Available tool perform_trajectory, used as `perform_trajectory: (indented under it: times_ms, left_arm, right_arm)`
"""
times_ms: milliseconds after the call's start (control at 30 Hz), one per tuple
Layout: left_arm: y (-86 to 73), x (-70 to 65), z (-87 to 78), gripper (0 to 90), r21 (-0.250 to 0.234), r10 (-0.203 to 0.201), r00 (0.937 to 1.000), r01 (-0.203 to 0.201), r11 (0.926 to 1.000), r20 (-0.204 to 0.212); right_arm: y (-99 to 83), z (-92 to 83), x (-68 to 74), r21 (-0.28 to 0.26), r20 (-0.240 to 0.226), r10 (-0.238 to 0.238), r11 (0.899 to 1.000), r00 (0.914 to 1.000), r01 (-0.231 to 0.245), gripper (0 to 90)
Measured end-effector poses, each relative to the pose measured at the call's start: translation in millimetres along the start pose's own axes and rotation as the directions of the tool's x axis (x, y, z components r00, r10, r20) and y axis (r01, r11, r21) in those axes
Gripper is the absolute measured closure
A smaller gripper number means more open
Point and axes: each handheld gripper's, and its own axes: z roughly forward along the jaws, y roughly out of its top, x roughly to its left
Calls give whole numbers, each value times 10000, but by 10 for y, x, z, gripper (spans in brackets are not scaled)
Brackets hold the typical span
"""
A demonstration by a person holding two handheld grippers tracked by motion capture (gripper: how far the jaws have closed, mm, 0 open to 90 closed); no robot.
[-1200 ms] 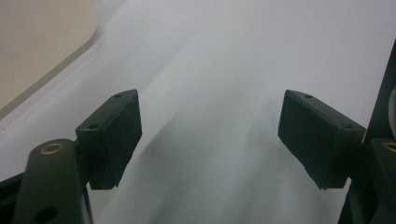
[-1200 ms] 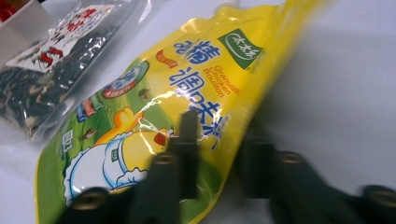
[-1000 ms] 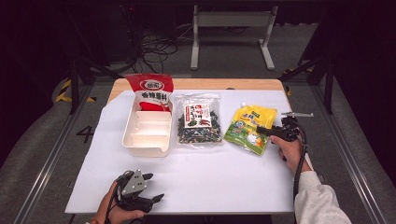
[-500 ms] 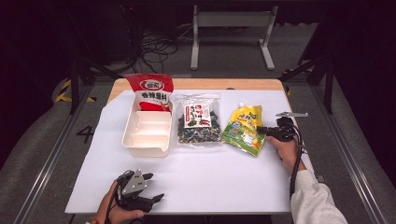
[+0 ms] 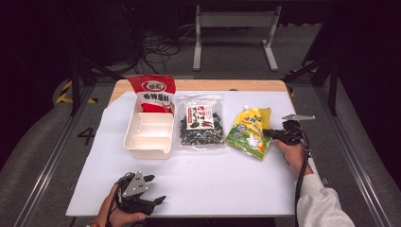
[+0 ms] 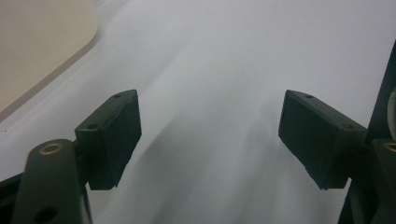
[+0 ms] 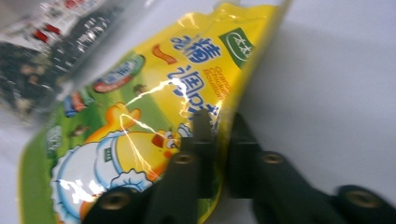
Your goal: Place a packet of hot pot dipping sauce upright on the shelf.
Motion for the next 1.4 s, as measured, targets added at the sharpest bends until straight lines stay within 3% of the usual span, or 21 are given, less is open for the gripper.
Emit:
perform_trajectory:
  times_ms: [133,333,433,533,567,600,633,667,700,733,800,833,900,933,1033,1233,1300,1400]
  left_arm:
    - [2,2,-3,220,-25,49,10000,-49,10000,-1]
    - [1,0,-10,219,-82,19,10000,-19,10000,11]
    - [5,-1,-5,219,-92,-5,10000,5,10000,31]
    - [11,-5,-6,219,-105,15,10000,-14,9999,54]
    - [13,-6,-5,219,-102,22,10000,-22,9999,61]
    - [13,-7,-5,219,-96,46,10000,-45,9999,54]
    - [12,-10,-6,219,-101,53,10000,-53,9999,80]
    - [12,-13,-8,219,-95,48,10000,-47,9999,87]
    - [13,-16,-8,219,-99,52,10000,-51,9999,83]
    - [13,-18,-9,219,-105,53,9999,-52,9999,106]
    - [12,-20,-11,219,-87,81,9999,-81,9999,93]
    - [11,-21,-12,219,-95,77,9999,-76,9999,97]
    - [10,-22,-16,219,-99,91,9999,-90,9999,116]
    - [7,-25,-17,219,-100,70,9999,-69,9999,136]
    - [-3,-29,-23,218,-107,32,9999,-31,9999,142]
    - [-11,-25,-30,218,-81,60,9999,-59,9999,107]
    - [-9,-31,-23,218,-45,42,9999,-42,10000,156]
    - [-6,-31,-18,217,-30,53,9998,-52,10000,166]
  right_arm:
    - [31,-31,10,-113,922,110,9999,9957,-100,533]
    - [149,-213,77,-941,1874,35,9955,9823,144,444]
    - [206,-275,177,-1463,1877,-57,9887,9822,337,445]
    - [235,-228,358,-1522,887,-295,9874,9956,428,448]
    - [245,-190,443,-1452,363,-409,9883,9985,458,447]
    - [257,-125,555,-1221,-401,-462,9917,9981,410,443]
    - [259,-67,657,-1064,-673,-697,9924,9953,623,443]
    - [251,-1,760,-988,-1000,-983,9912,9901,884,445]
    - [236,72,874,-763,-1496,-1296,9899,9802,1192,458]
    - [220,129,963,-577,-1703,-1716,9848,9703,1640,475]
    - [154,290,1199,-120,-2165,-2600,9645,9410,2637,523]
    - [133,336,1257,-18,-2328,-2709,9605,9340,2781,526]
    - [93,446,1378,157,-2478,-2986,9500,9217,3120,533]
    - [86,473,1400,200,-2487,-3048,9474,9194,3195,537]
    - [67,529,1407,322,-2156,-3321,9375,9183,3465,568]
    - [119,421,1306,-25,-1464,-3504,9353,9251,3539,512]
    - [118,433,1304,160,-1539,-3628,9291,9191,3694,534]
    - [67,512,1352,440,-1787,-4046,9073,8968,4181,611]
